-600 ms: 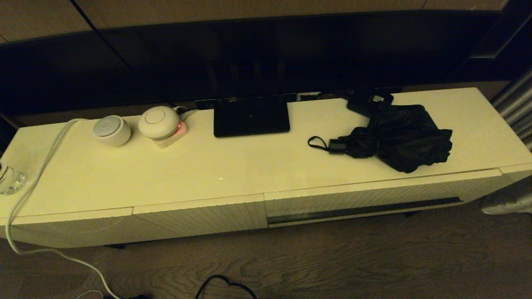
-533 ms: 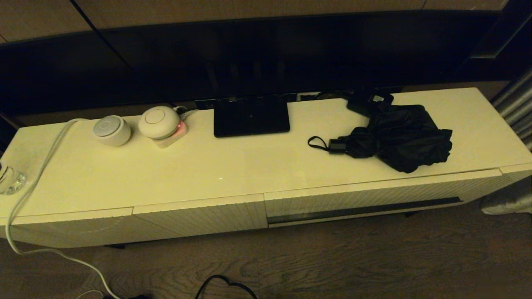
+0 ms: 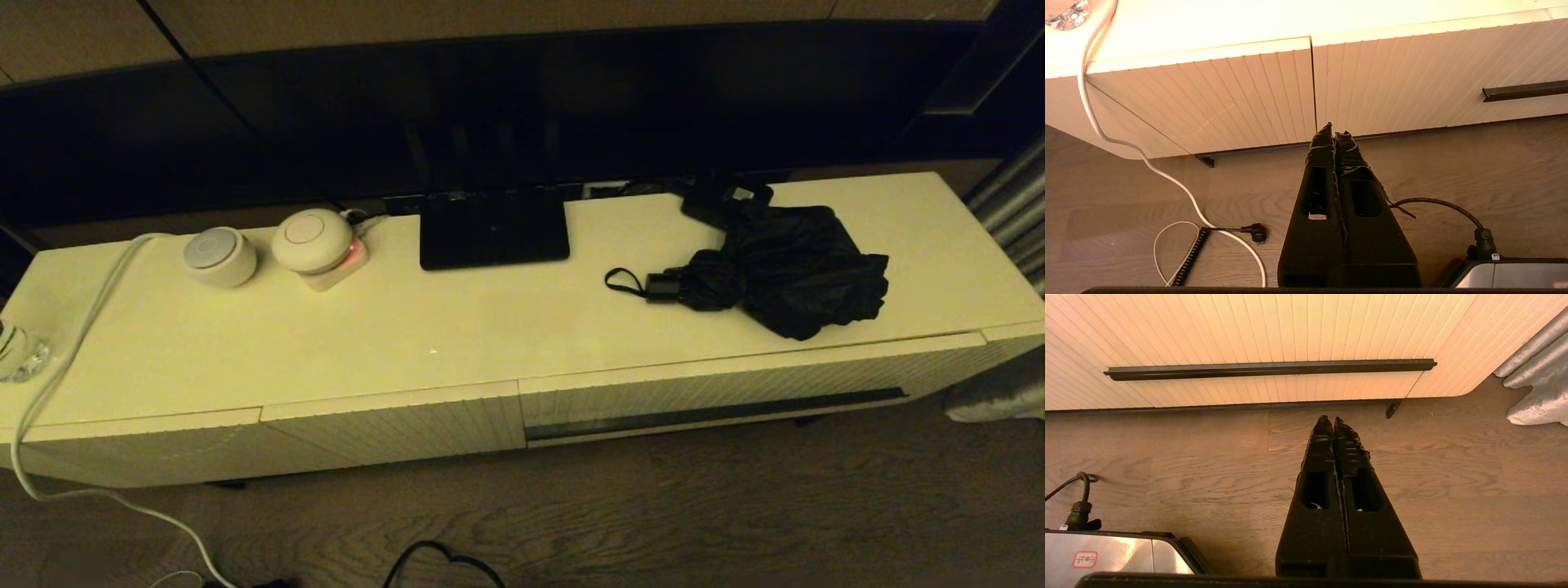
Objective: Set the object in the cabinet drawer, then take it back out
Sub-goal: Open the drawer
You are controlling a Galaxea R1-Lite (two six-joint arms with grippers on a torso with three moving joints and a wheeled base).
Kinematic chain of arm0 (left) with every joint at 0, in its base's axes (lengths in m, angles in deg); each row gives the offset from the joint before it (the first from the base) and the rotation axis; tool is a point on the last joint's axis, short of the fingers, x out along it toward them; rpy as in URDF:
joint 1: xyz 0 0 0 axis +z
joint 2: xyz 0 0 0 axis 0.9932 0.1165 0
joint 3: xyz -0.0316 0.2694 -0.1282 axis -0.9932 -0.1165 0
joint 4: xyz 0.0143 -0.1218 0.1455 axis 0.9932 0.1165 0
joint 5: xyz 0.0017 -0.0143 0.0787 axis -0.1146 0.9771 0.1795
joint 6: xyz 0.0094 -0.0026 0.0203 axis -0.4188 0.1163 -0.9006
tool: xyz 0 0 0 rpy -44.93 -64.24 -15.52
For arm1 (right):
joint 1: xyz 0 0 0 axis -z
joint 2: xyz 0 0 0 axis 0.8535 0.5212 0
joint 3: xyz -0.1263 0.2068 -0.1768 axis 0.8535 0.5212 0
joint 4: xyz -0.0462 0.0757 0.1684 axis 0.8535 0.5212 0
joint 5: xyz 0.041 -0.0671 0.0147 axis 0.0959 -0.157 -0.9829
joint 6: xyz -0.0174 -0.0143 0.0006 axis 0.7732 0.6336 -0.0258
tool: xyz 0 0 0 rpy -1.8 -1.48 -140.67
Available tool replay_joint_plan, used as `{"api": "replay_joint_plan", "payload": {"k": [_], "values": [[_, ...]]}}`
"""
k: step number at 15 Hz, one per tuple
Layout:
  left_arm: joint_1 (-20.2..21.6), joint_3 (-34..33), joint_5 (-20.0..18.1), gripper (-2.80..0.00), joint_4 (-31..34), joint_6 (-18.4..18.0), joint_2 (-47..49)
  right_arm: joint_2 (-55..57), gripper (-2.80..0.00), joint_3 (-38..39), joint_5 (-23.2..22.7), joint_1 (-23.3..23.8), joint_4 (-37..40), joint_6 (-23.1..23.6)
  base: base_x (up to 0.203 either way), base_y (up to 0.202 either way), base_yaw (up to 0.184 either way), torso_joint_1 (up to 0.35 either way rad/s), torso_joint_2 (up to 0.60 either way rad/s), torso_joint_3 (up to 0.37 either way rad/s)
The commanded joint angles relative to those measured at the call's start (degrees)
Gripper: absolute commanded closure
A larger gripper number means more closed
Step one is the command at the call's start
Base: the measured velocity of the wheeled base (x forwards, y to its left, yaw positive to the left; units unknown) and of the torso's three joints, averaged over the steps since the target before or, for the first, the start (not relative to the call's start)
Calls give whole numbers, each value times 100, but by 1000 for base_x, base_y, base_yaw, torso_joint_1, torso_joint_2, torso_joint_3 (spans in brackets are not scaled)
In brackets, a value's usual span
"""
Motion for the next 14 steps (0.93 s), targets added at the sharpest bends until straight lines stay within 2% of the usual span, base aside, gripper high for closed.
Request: {"api": "replay_joint_plan", "payload": {"k": [1, 14], "values": [[2, -18, 4, 0, 2, -3, 0, -1, 0, 0, -4, -2, -2, -38, 0, 0, 0, 0, 0, 0], [2, -18, 4, 0, 2, -3, 0, -10, 0, -85, 51, -2, 145, 49, 0, 0, 0, 0, 0, 0]]}}
